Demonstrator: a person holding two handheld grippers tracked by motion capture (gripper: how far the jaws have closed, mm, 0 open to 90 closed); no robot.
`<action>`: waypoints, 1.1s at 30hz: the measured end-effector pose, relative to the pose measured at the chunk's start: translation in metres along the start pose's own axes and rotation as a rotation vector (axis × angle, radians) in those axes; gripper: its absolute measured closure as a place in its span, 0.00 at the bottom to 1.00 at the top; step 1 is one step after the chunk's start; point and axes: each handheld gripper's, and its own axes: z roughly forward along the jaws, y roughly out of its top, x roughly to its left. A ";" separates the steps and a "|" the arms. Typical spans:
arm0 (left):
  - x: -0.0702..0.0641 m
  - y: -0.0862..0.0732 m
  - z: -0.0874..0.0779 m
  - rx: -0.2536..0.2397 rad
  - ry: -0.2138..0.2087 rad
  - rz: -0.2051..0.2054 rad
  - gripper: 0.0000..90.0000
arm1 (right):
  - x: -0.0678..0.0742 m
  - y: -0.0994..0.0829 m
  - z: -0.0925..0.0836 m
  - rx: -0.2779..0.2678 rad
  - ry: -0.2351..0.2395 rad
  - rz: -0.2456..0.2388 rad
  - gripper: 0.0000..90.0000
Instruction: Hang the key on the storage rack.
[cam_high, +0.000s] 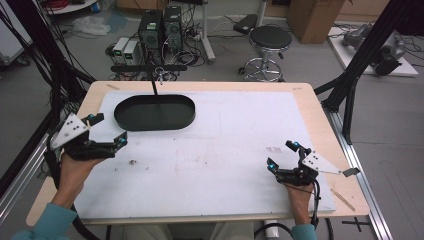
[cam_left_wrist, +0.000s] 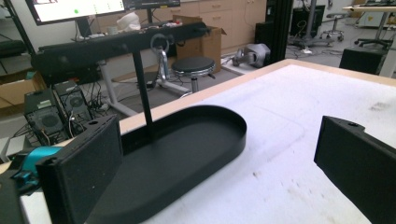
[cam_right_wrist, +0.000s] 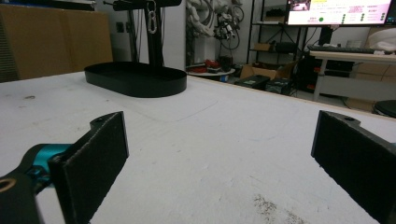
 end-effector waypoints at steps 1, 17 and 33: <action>-0.002 -0.007 -0.003 -0.008 0.004 0.001 0.02 | 0.000 0.000 0.000 0.000 0.000 0.002 0.04; -0.011 -0.087 -0.022 -0.119 -0.002 -0.085 0.02 | 0.000 0.000 0.000 -0.004 -0.004 -0.007 0.04; -0.010 -0.102 -0.021 -0.093 0.010 -0.104 0.02 | 0.000 0.000 0.000 -0.006 -0.005 -0.012 0.04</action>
